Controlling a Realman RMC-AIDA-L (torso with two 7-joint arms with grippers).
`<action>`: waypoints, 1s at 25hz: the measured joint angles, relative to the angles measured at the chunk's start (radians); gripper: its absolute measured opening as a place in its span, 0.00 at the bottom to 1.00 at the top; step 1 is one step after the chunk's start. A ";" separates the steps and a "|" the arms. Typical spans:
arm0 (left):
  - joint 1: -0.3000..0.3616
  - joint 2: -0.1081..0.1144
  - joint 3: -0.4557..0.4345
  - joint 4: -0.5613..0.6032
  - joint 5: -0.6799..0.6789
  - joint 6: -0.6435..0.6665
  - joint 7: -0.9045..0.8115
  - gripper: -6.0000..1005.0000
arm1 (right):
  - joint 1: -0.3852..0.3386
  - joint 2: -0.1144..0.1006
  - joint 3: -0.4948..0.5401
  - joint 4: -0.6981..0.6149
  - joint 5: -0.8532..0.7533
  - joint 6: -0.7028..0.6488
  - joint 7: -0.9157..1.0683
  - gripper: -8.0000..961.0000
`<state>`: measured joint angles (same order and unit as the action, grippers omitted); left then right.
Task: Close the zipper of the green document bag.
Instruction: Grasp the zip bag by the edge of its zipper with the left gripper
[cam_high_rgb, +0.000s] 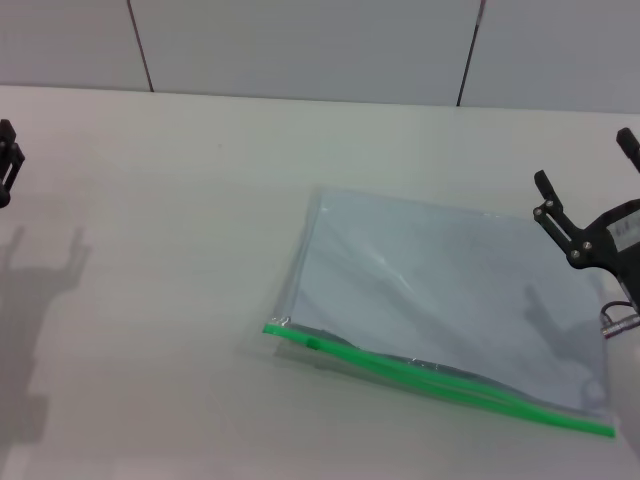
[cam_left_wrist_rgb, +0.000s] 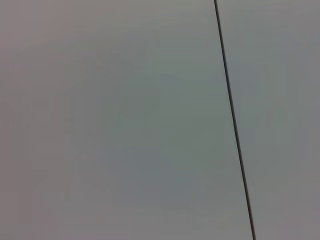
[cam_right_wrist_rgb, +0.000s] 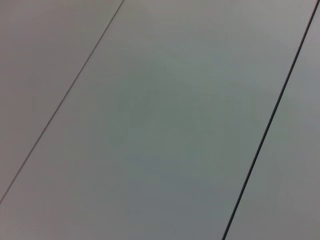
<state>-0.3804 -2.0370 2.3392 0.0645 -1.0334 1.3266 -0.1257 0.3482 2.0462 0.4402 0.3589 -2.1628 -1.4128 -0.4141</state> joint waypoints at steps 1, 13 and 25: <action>0.000 0.000 0.000 0.000 0.000 0.000 0.000 0.78 | 0.000 0.000 0.000 0.000 0.000 0.000 0.000 0.89; -0.003 0.001 0.000 -0.008 0.069 -0.009 0.012 0.78 | 0.000 0.000 0.000 0.001 0.000 -0.001 0.000 0.89; 0.023 -0.003 0.000 0.034 0.592 -0.032 0.225 0.78 | -0.001 0.000 0.000 0.000 0.005 -0.005 0.000 0.89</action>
<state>-0.3572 -2.0405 2.3392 0.0989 -0.4413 1.2950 0.0990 0.3475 2.0463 0.4402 0.3589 -2.1579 -1.4178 -0.4141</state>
